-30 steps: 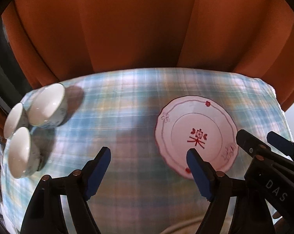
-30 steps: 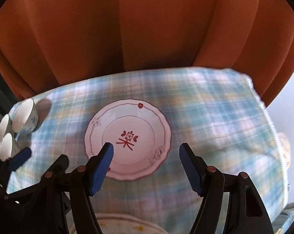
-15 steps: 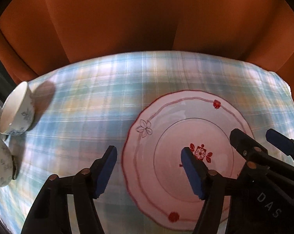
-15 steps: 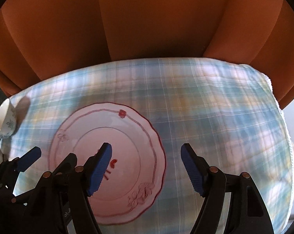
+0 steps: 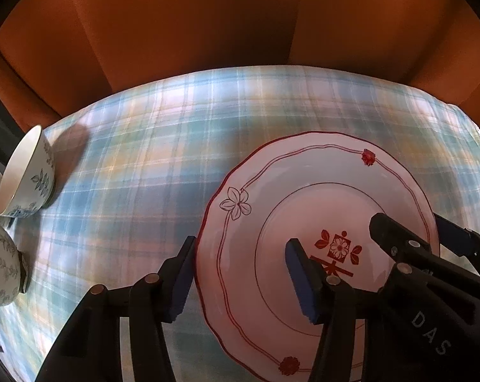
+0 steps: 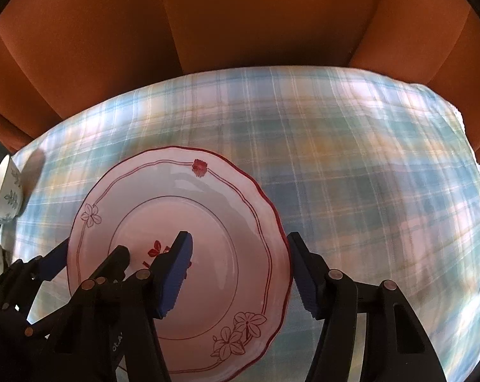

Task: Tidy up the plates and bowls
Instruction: 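Grasp the rim of the small red-pattern plate with both grippers, then lift the red-pattern plate with both grippers and carry it over the yellow-flower plates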

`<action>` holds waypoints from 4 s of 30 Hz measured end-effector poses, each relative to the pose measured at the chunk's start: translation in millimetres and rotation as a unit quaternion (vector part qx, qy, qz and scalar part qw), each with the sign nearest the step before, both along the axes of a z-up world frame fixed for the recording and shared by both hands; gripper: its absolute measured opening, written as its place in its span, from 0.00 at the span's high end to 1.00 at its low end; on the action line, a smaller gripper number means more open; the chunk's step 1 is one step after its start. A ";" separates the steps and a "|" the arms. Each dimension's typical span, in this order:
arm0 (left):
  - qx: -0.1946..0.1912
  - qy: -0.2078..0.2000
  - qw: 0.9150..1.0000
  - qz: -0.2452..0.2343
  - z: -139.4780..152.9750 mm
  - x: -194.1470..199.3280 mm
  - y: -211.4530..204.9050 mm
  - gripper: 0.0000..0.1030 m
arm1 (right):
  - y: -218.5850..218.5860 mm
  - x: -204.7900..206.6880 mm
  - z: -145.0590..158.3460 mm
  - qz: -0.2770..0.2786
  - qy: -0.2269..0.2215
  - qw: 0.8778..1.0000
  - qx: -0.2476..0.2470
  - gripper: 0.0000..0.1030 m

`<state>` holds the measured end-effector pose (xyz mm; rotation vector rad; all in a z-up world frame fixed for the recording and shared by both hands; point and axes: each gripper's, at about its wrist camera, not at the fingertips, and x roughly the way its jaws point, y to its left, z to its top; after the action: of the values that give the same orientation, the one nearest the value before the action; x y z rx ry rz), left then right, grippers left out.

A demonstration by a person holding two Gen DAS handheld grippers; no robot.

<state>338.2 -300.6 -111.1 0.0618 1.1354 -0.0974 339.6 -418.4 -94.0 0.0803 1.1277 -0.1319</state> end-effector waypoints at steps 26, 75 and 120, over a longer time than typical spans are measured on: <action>-0.035 0.040 0.997 0.062 -6.6 -37.5 84.1 0.46 | 69.5 -19.4 -11.8 0.064 0.034 0.997 0.014 0.54; -0.072 -0.059 0.993 -0.079 123.0 -144.8 90.3 0.46 | 109.2 -169.8 126.6 -0.071 -0.078 0.992 -0.064 0.53; -0.019 0.039 0.999 0.030 34.5 -239.7 16.2 0.45 | 22.4 -230.9 28.3 0.038 0.053 0.998 -0.016 0.53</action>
<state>98.5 -284.4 -76.6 -0.0089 1.2111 -0.0686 108.7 -396.0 -65.7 0.0020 1.2319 -0.0868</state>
